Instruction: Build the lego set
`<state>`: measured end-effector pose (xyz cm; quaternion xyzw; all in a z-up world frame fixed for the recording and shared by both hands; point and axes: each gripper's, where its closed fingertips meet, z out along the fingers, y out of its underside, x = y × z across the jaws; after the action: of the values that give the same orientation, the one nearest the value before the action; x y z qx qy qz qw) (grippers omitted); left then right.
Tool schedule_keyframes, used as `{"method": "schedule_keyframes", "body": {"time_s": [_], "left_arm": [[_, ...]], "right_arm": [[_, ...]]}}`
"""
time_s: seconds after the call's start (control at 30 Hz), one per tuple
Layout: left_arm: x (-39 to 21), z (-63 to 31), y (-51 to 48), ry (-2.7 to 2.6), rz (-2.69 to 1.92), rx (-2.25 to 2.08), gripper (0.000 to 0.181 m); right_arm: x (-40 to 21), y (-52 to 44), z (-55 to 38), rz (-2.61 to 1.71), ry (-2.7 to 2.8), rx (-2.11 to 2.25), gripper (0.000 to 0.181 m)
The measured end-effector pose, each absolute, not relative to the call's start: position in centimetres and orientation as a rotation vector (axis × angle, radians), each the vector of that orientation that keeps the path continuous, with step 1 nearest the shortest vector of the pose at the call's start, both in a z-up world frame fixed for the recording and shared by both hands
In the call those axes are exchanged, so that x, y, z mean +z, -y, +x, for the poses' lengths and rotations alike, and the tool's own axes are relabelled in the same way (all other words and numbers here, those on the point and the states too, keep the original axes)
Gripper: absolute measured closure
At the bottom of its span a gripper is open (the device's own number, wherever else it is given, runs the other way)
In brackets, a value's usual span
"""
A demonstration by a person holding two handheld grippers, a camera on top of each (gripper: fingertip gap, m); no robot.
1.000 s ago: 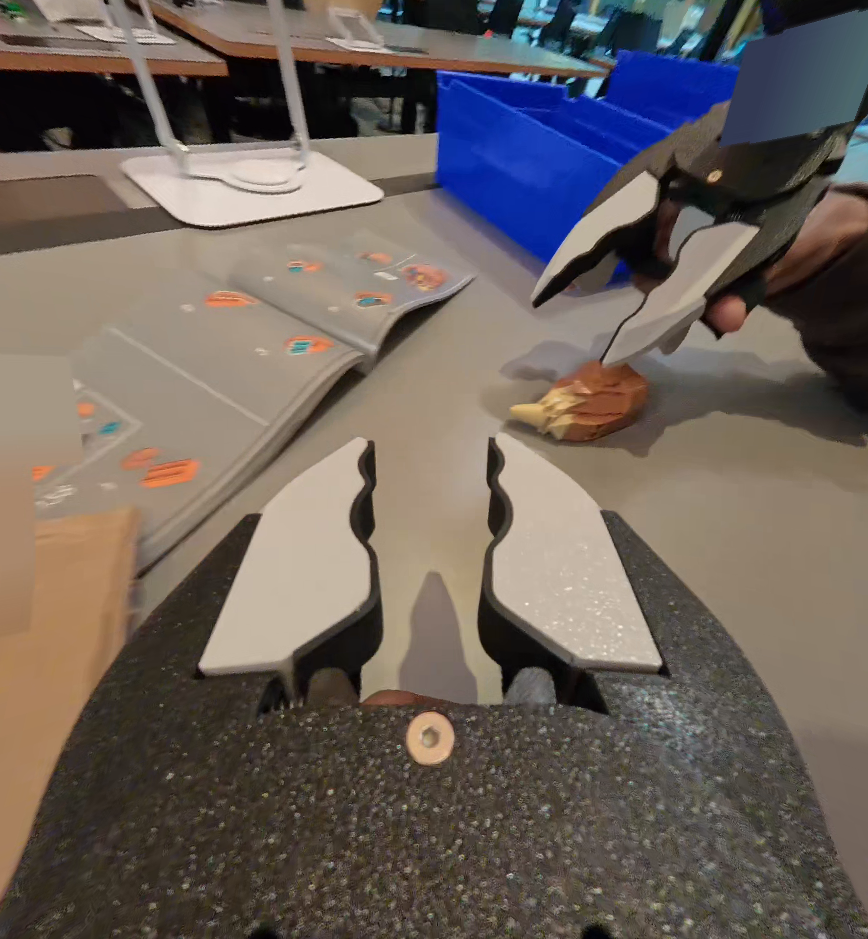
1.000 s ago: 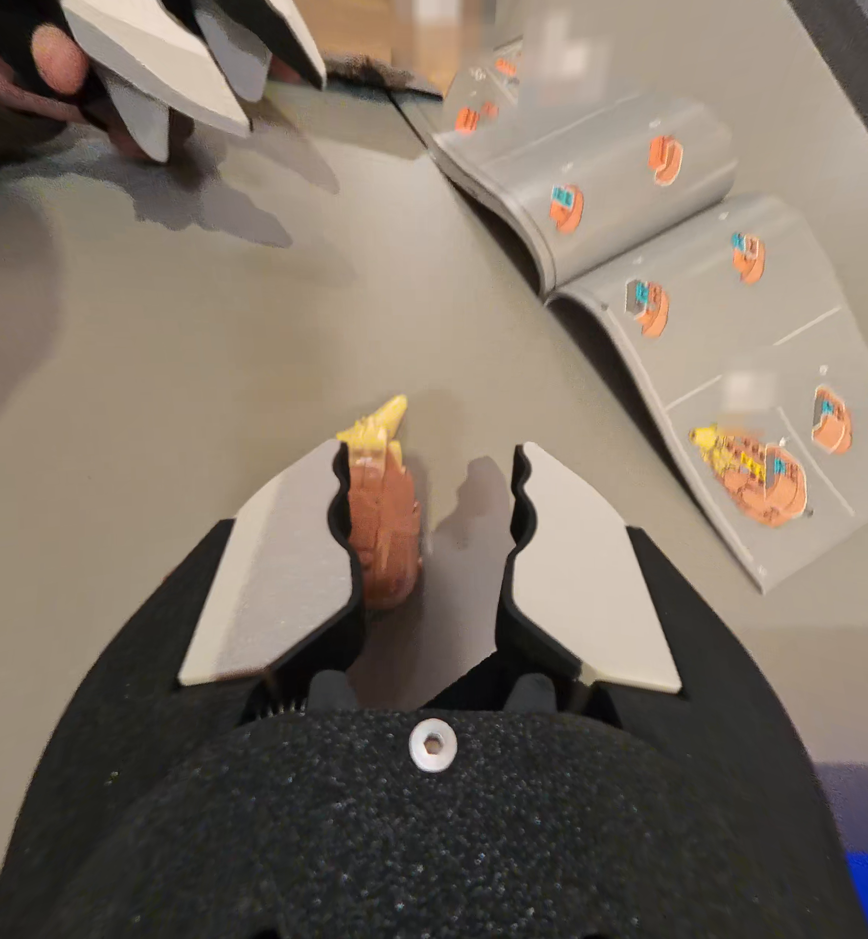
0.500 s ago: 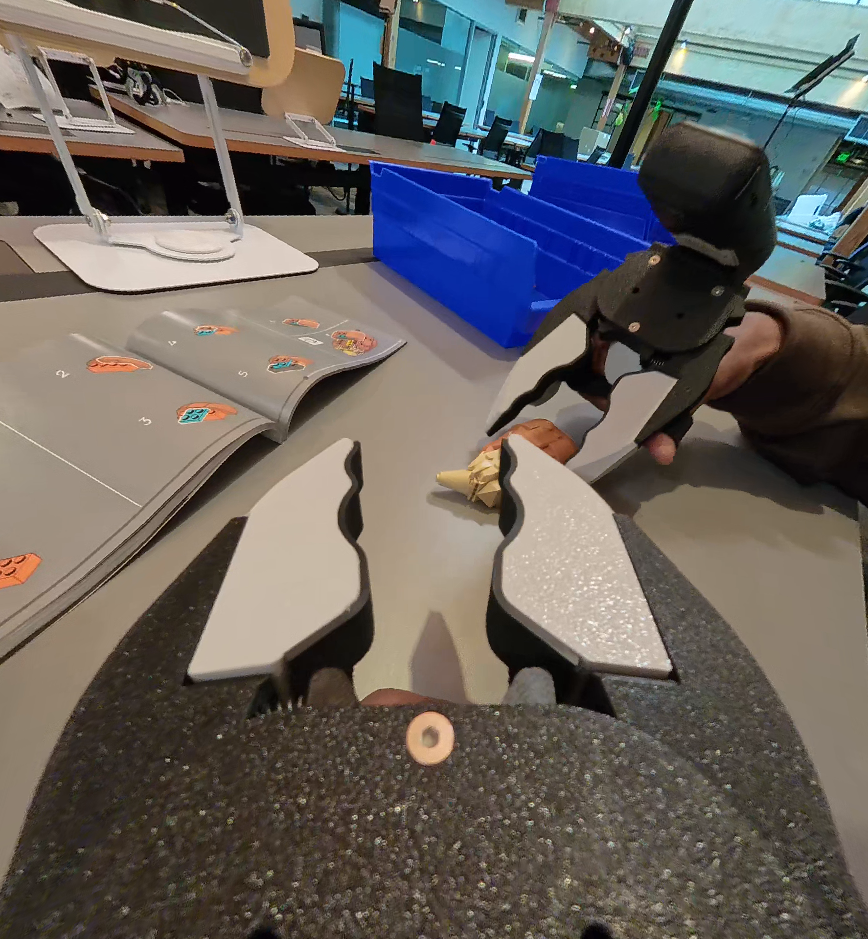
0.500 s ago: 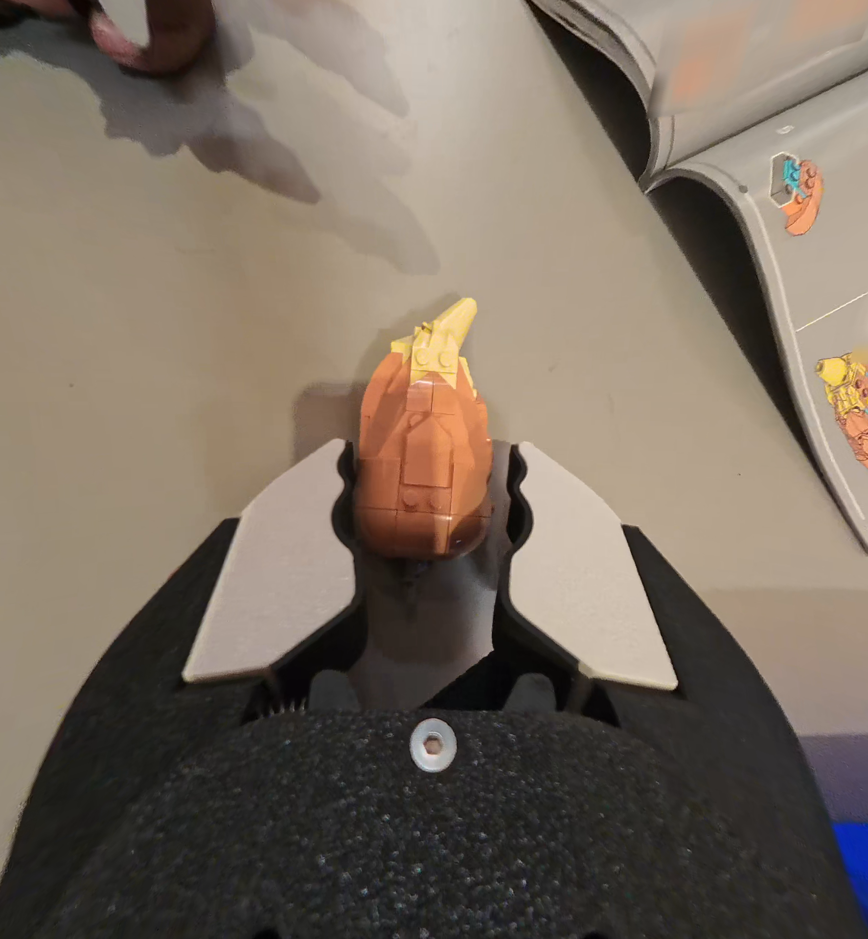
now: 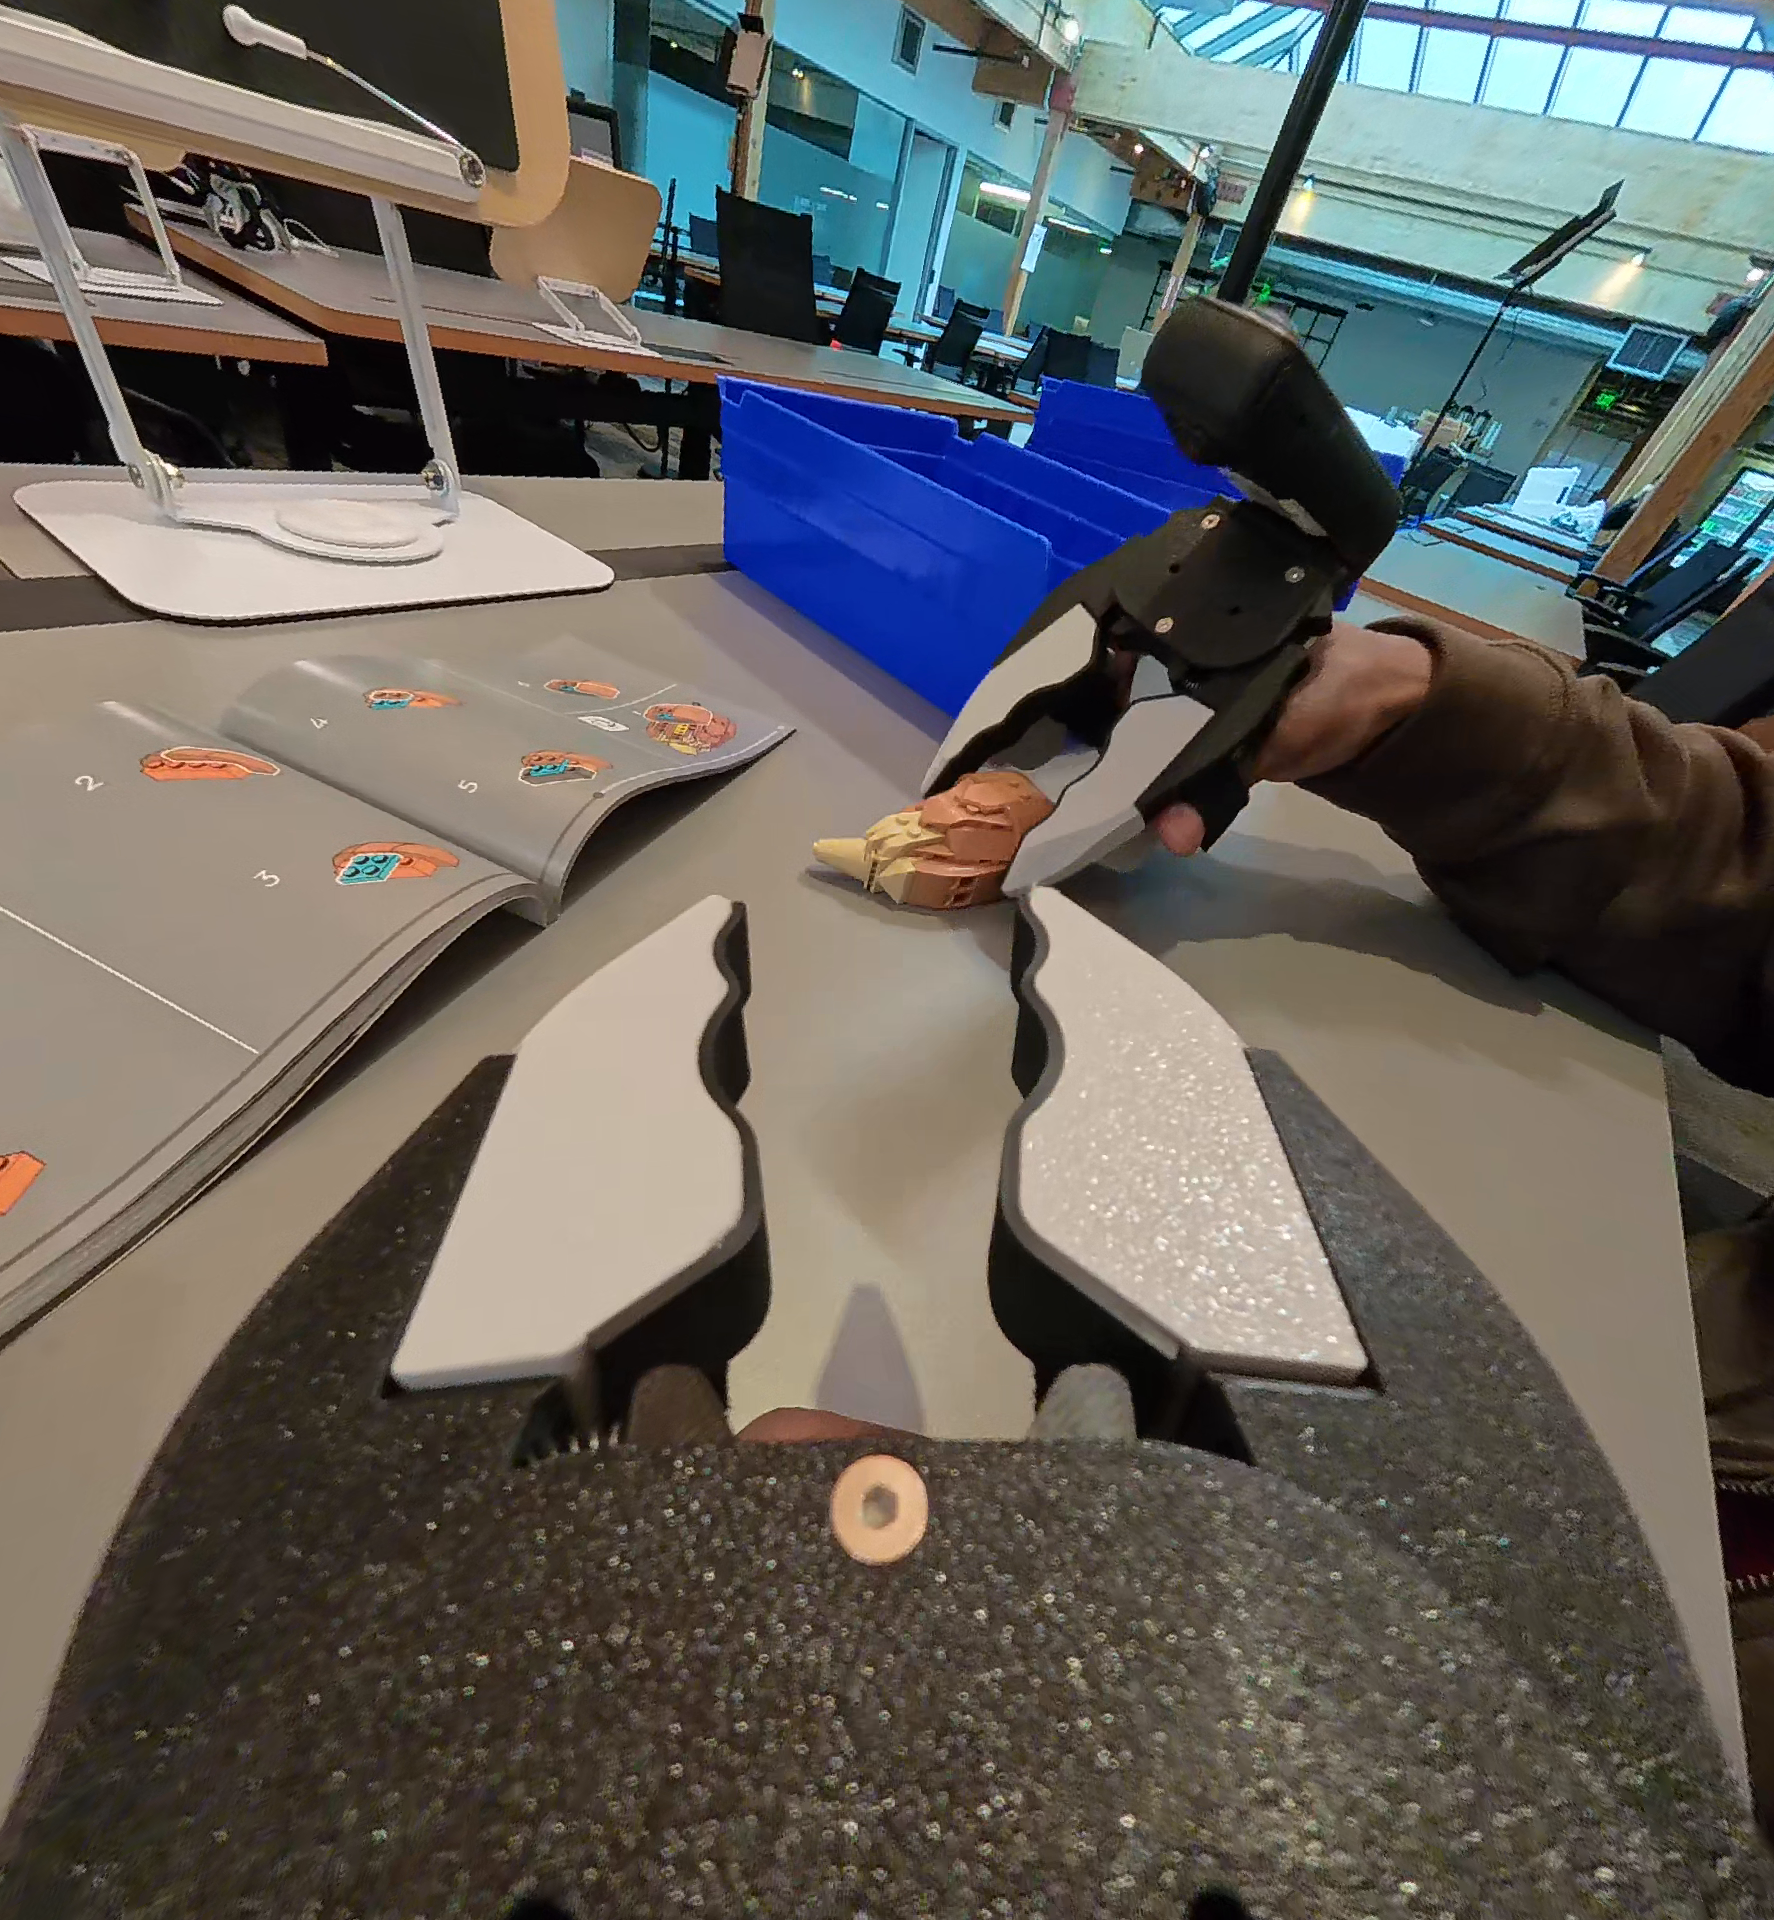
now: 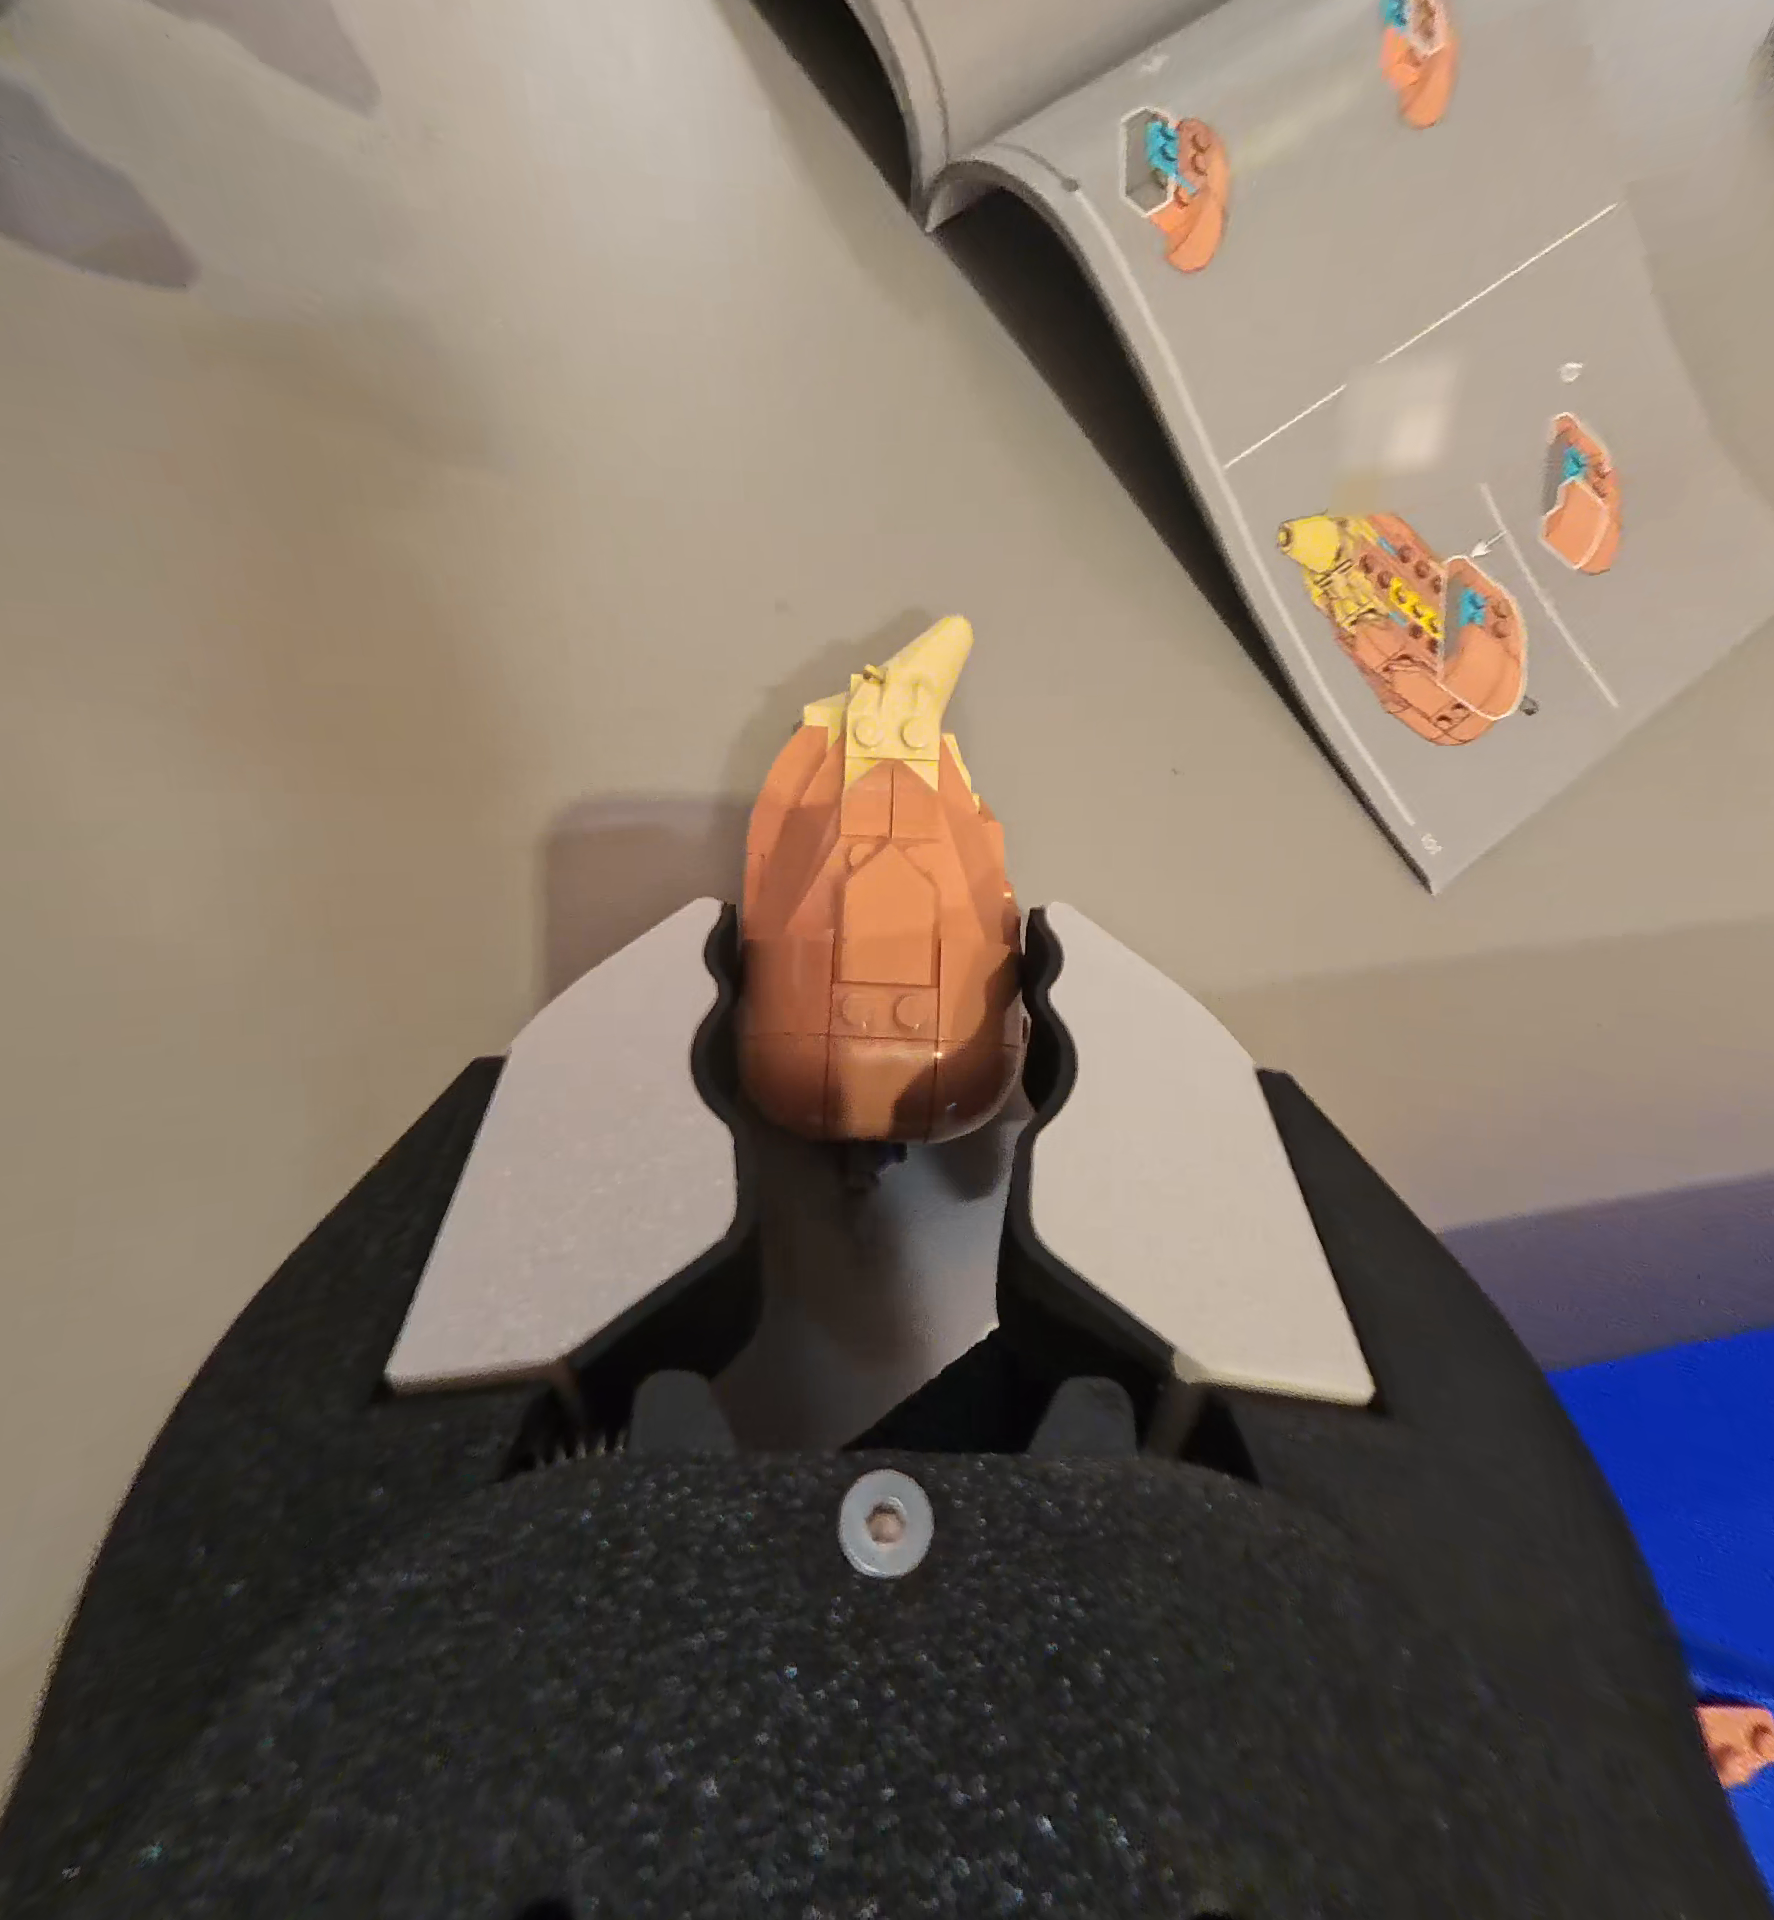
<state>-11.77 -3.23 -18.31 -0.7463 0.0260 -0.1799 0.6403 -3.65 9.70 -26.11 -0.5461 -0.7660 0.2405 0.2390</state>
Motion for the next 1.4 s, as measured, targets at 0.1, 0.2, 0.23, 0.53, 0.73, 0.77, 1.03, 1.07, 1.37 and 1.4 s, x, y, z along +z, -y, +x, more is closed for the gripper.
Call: {"method": "schedule_keyframes", "body": {"time_s": [0.1,0.2,0.23,0.53,0.73,0.77,1.03,1.07,1.37,1.4], "left_arm": [[-18.2,-11.7,3.3,-0.069,-1.693,-0.394,0.133],[-17.7,-11.6,3.2,-0.072,-1.656,-0.378,0.132],[-17.5,-11.6,3.2,-0.068,-1.646,-0.378,0.132],[-16.2,-10.5,1.9,-0.109,-1.581,-0.399,0.137],[-13.9,-10.0,1.3,-0.104,-1.481,-0.416,0.141],[-13.7,-9.9,1.4,-0.103,-1.463,-0.425,0.141],[-13.4,-8.9,2.3,-0.204,-1.387,-0.406,0.147],[-13.3,-8.4,2.5,-0.236,-1.376,-0.420,0.147],[-12.0,-6.2,3.7,-0.378,-1.241,-0.413,0.149],[-11.8,-6.3,3.8,-0.370,-1.230,-0.406,0.149]], "right_arm": [[-24.7,-9.4,-3.8,-1.463,2.040,0.710,0.128],[-22.6,-8.9,-2.9,-1.435,1.971,0.764,0.123],[-21.9,-8.9,-2.3,-1.432,1.947,0.776,0.123],[-14.0,-19.5,8.4,-1.484,1.736,0.508,0.135],[-12.2,-29.4,11.2,-1.471,1.845,0.170,0.148],[-12.2,-30.5,10.9,-1.462,1.857,0.136,0.149],[-13.9,-33.0,7.5,-1.447,1.911,0.133,0.147],[-14.2,-33.2,7.2,-1.454,1.914,0.139,0.147],[-15.3,-35.0,7.3,-1.516,1.925,0.091,0.137],[-15.3,-35.2,7.4,-1.521,1.920,0.085,0.136]]}}
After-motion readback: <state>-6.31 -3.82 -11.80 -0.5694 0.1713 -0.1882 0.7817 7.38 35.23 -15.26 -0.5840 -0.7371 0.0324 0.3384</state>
